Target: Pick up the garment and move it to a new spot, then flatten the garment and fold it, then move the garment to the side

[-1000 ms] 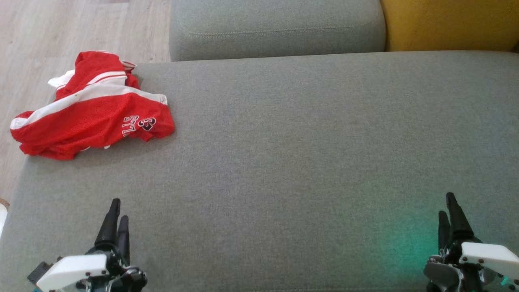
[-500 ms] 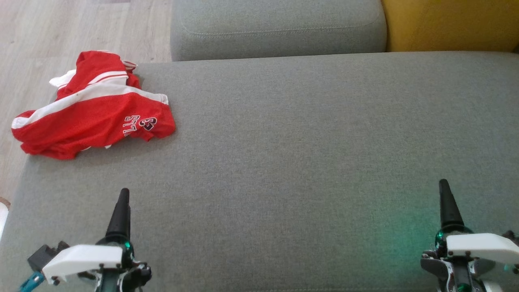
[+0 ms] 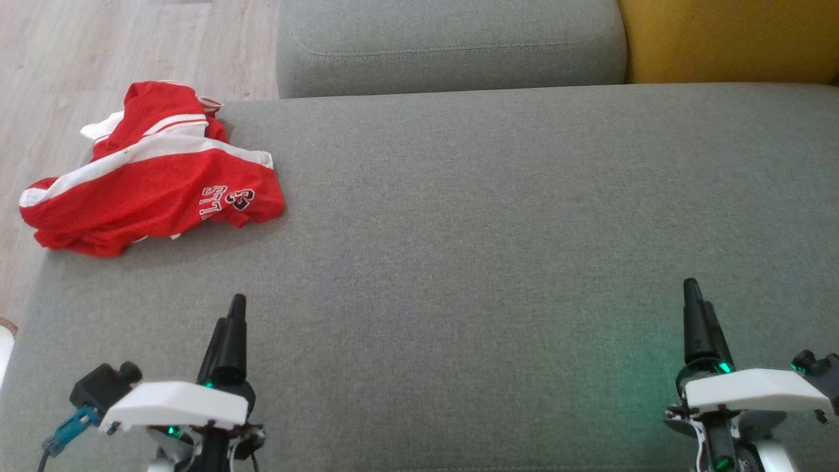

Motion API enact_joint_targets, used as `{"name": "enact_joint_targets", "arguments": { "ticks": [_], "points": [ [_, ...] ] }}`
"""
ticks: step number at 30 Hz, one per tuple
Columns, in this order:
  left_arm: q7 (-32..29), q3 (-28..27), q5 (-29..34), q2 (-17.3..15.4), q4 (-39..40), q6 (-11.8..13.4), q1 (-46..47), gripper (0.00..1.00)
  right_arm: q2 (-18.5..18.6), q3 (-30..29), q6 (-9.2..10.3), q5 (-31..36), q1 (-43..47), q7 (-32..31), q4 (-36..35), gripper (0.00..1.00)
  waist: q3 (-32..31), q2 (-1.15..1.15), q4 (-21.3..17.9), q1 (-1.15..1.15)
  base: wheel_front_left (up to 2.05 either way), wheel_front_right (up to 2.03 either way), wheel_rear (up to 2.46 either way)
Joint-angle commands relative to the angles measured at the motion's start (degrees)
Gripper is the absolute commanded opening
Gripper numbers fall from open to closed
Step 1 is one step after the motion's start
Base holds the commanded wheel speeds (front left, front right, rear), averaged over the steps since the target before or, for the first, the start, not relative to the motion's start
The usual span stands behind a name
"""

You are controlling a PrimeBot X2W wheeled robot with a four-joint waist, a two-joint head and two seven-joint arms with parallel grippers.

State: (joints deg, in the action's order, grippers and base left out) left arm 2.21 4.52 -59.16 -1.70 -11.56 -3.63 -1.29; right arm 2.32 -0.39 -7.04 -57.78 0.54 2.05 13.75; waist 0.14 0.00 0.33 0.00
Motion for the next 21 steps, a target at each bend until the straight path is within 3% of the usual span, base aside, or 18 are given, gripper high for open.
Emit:
{"name": "enact_joint_targets", "arguments": {
  "ticks": [1,21],
  "points": [
    [0.7,-0.3,1.9,-0.7,2.4,0.2,2.3,1.0,0.3,1.0,-0.19,1.9,-2.7,0.8,-2.2,1.0,0.0,0.0,0.0,0.0,0.0,0.0,0.0],
    [4.1,2.3,19.0,-0.8,3.4,1.2,1.8,1.0,0.4,4.1,-0.26,17.7,-3.0,4.2,-2.9,1.0,-0.1,0.0,0.3,0.0,0.0,0.0,0.0]
  ]
}}
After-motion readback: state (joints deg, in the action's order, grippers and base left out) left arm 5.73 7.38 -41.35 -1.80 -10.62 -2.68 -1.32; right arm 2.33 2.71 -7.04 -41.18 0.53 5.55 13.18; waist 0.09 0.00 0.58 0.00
